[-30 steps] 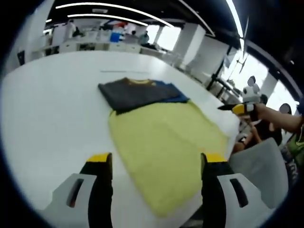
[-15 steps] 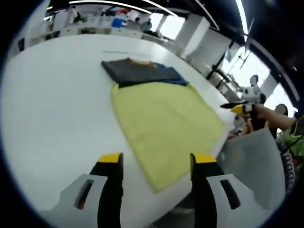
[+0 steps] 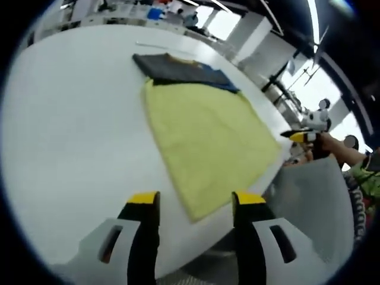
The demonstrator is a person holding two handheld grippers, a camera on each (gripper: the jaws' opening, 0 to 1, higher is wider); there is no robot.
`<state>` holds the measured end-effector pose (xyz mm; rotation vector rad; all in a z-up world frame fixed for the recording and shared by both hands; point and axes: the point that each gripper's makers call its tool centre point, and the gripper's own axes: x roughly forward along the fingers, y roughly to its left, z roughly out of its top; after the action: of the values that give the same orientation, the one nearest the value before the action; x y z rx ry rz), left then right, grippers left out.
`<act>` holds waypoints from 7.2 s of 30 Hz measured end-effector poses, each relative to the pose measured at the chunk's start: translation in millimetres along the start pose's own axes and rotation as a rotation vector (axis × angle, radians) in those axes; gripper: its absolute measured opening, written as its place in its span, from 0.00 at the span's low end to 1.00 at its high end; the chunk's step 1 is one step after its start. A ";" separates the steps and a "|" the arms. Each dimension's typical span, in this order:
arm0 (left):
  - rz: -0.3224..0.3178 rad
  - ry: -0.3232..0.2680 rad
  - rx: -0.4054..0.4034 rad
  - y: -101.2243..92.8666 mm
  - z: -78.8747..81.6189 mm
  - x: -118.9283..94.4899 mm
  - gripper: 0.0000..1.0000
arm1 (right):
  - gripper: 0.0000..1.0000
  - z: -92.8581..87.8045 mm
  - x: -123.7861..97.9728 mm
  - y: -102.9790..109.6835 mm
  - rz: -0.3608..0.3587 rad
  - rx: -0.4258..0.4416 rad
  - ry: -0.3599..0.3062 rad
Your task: Fold the garment on the visible template until the final outline fits inside the template.
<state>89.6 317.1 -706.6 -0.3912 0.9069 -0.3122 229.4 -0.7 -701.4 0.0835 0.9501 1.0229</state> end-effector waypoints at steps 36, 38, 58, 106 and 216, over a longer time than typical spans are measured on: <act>-0.013 0.067 -0.133 2.8 -18.2 11.3 0.03 | 0.00 -24.3 9.1 -5.3 0.017 0.098 0.056; -0.012 0.075 -0.139 2.7 -20.0 10.8 0.01 | 0.00 -22.0 6.1 -5.0 0.015 0.100 0.049; -0.098 0.180 -0.187 -27.2 -35.2 -9.1 0.00 | 0.00 -34.9 -23.4 12.4 0.050 0.165 0.036; -0.041 -0.332 -0.062 29.4 229.9 -19.7 0.00 | 0.00 230.0 1.6 -4.1 0.078 -0.068 -0.244; 0.375 -0.021 0.943 153.3 279.4 90.9 0.38 | 0.32 265.8 144.2 -125.7 -0.219 -1.052 0.155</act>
<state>383.3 469.2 -684.7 0.6370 0.7026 -0.3510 528.4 132.2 -688.5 -0.9617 0.4451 1.2185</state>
